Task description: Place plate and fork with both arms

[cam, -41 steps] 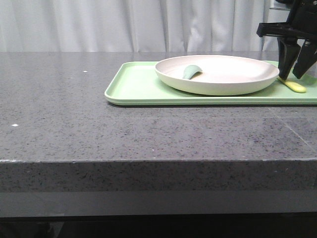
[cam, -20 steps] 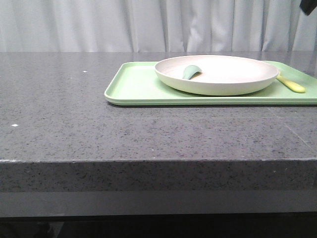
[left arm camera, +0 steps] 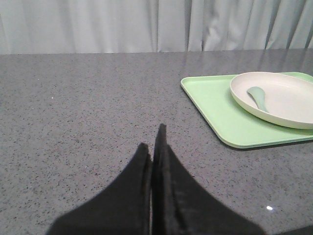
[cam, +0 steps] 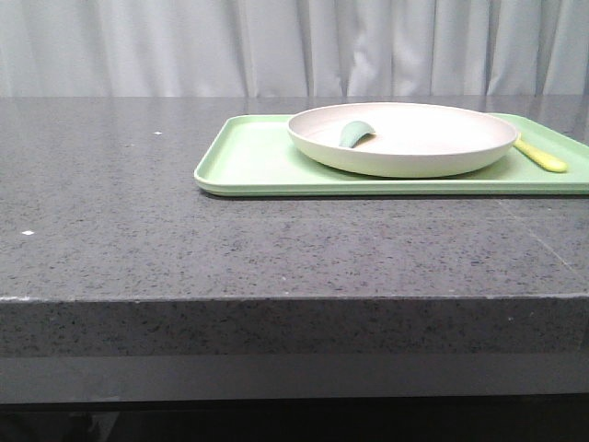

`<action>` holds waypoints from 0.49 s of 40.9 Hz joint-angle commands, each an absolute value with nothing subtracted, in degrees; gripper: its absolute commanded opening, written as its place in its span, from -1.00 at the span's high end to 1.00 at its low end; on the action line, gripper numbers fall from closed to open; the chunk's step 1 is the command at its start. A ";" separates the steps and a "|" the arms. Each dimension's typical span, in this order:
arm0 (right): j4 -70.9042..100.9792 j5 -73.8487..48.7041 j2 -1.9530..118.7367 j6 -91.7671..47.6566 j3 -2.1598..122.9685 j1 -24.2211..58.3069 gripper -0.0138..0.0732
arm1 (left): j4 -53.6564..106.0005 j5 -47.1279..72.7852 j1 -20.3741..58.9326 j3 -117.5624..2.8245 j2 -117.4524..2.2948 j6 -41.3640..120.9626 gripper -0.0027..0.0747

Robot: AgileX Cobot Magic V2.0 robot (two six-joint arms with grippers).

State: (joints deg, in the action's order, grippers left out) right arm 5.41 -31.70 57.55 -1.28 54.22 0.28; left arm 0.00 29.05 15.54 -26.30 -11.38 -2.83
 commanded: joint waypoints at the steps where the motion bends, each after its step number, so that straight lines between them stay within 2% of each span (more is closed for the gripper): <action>1: 5.02 -22.82 49.73 -2.04 48.90 0.29 0.84 | 0.00 24.62 15.50 -27.84 -11.85 -2.79 0.98; 9: 4.96 -15.65 33.84 -3.35 34.40 0.29 0.84 | 0.00 24.62 15.50 -27.84 -11.85 -2.79 0.98; 20: 4.96 -15.19 14.23 -3.35 24.33 0.29 0.84 | 0.00 24.62 15.50 -27.84 -11.85 -2.79 0.98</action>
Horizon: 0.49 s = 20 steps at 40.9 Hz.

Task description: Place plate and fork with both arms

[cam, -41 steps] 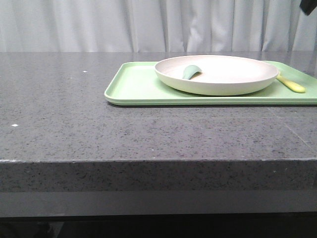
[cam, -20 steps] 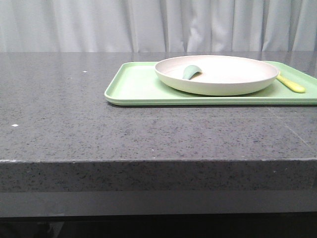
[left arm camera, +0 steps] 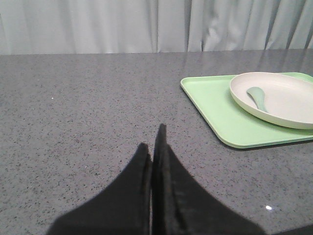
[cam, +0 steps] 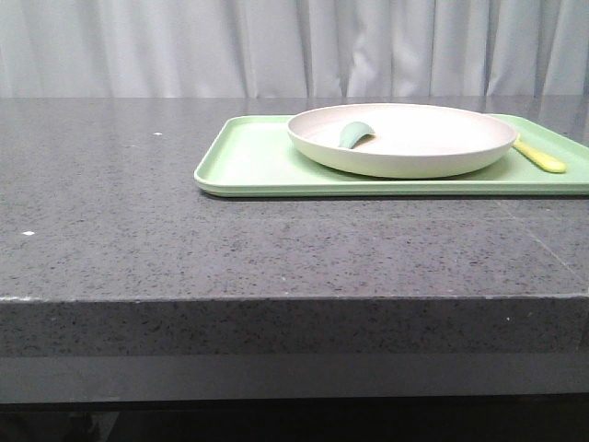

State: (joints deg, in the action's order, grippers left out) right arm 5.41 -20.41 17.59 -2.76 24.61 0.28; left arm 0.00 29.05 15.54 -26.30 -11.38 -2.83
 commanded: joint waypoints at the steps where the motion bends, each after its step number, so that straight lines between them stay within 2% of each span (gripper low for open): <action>1: 4.96 -15.14 13.22 -3.35 23.84 0.29 0.84 | 0.00 24.62 15.50 -27.84 -11.85 -2.79 0.98; 7: 4.96 -15.18 8.87 -3.35 22.93 0.29 0.84 | 0.00 24.62 15.50 -27.84 -11.85 -2.79 0.98; 20: 4.96 -15.25 8.74 -3.35 22.93 0.29 0.84 | 0.00 24.62 15.50 -27.84 -11.85 -2.79 0.98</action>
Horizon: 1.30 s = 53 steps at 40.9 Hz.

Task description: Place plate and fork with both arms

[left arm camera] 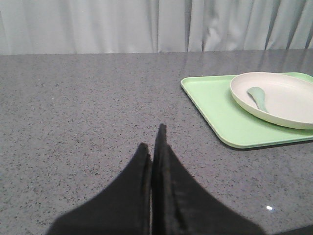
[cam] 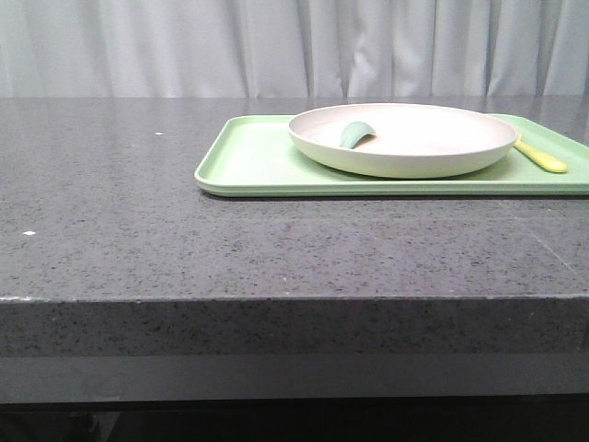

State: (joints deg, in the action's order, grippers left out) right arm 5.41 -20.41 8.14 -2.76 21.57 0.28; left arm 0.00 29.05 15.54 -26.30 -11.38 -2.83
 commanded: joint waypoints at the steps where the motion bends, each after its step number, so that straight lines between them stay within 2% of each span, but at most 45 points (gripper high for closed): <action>1: 4.96 -15.25 8.74 -3.35 22.93 0.29 0.84 | 0.00 24.62 15.50 -27.84 -11.85 -2.79 0.98; 41: 4.96 -15.25 8.74 -3.35 22.93 0.29 0.84 | 0.00 22.88 15.50 -26.73 -11.74 -2.79 0.98; 53: 4.96 -15.25 8.74 -3.35 22.93 0.29 0.84 | 0.00 14.24 6.38 -15.68 -1.59 -2.79 0.98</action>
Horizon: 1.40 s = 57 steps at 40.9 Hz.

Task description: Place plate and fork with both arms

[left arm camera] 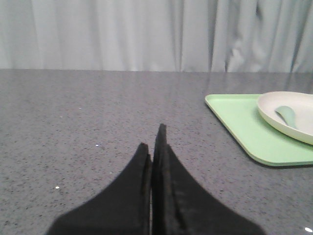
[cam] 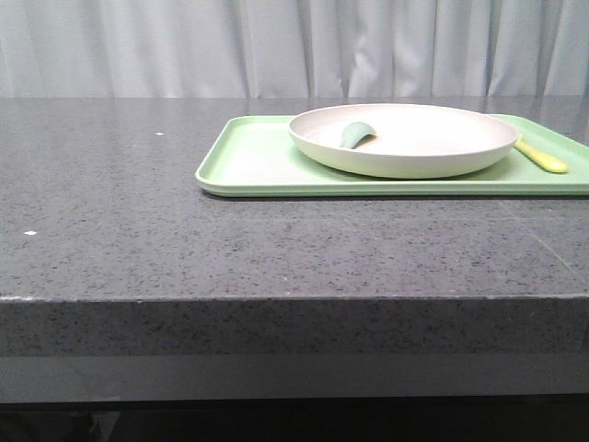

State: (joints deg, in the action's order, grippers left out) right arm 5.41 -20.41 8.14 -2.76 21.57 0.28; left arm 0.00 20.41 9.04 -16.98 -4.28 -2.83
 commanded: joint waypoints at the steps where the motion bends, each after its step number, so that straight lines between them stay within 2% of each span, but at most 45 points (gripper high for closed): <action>1: 4.96 -15.25 8.74 -3.35 22.93 0.29 0.84 | 0.00 14.24 5.67 -14.91 -0.68 -2.79 0.98; 11: 4.96 -15.31 8.73 -3.35 22.91 0.29 0.84 | 0.00 12.55 2.10 -6.87 1.64 -2.79 0.98; 20: 4.96 -15.39 8.73 -3.35 22.91 0.29 0.84 | 0.00 2.99 2.10 0.59 1.64 -2.79 0.98; 57: 4.96 -15.39 8.73 -3.35 22.91 0.29 0.84 | 0.00 4.95 2.10 0.51 1.54 -2.79 0.98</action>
State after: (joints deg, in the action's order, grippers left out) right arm 5.41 -20.30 8.14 -2.78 21.39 0.28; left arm 0.00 9.98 2.23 0.37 0.34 -2.83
